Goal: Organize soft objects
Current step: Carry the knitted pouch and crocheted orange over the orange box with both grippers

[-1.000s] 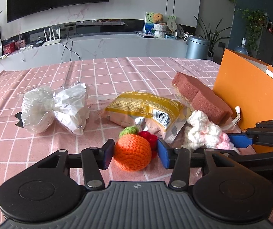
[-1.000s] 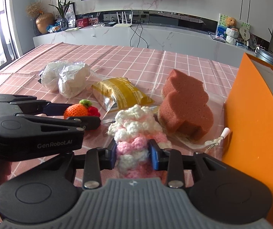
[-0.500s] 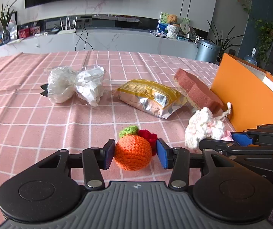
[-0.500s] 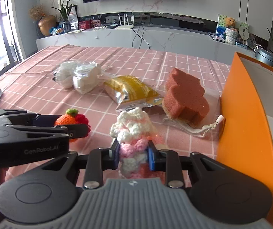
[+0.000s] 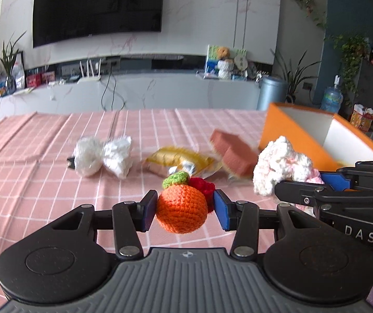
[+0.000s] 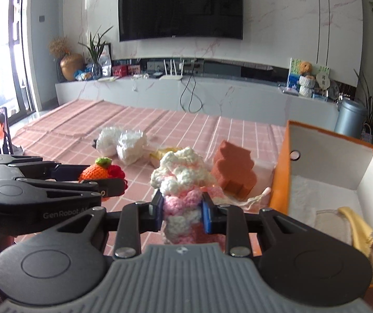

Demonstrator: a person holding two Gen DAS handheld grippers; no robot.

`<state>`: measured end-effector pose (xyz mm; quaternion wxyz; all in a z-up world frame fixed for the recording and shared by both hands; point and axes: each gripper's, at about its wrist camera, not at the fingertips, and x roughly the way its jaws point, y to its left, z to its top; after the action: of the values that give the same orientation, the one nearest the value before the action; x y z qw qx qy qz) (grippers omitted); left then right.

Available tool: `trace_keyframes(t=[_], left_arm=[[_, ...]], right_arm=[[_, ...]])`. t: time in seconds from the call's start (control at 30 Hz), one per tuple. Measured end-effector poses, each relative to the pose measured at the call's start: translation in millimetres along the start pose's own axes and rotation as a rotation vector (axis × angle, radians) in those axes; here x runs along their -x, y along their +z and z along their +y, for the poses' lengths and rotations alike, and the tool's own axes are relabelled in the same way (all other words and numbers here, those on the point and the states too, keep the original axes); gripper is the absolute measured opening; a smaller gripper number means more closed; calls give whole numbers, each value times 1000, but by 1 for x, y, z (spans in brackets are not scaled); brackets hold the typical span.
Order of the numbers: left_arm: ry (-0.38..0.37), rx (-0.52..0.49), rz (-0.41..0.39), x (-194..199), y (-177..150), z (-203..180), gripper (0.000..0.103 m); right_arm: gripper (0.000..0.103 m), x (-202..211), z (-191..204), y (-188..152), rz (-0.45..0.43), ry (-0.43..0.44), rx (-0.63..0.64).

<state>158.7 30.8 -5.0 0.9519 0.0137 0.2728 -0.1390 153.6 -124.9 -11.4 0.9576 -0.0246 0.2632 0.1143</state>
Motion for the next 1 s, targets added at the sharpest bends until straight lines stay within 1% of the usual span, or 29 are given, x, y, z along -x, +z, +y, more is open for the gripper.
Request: trace_keyframes(t=[0.13,0.3,0.57,0.67,0.77,0.8,0.9,1.0], left_arm=[[-20,-30,-40,11,10,-16,53],[-66,-81,-80,20,23,-43,53],[-162,-189,-128,12,52,-93,53],[-200,-208,-121,1,62,-108,53],[-266,-191,-82,-13,68,-119,53],[-277,-198,-73,-18,69,-123,53],[-281,-262,-58,-34,72,-139,53],[-302,-316,-26,-50,73,-151,53]], right_arm=[[27,24,-13,6,-42,-4,-29],[27,51,-38,16,-88,-31,-57],[27,81,-83,33,-125,-100,-57],[27,84,-100,39,-114,-126,-55],[27,82,-120,43,-91,-152,-54],[27,81,-127,43,-81,-163,-53],[27,71,-146,44,-29,-188,-50],[27,56,-163,43,28,-202,-48]])
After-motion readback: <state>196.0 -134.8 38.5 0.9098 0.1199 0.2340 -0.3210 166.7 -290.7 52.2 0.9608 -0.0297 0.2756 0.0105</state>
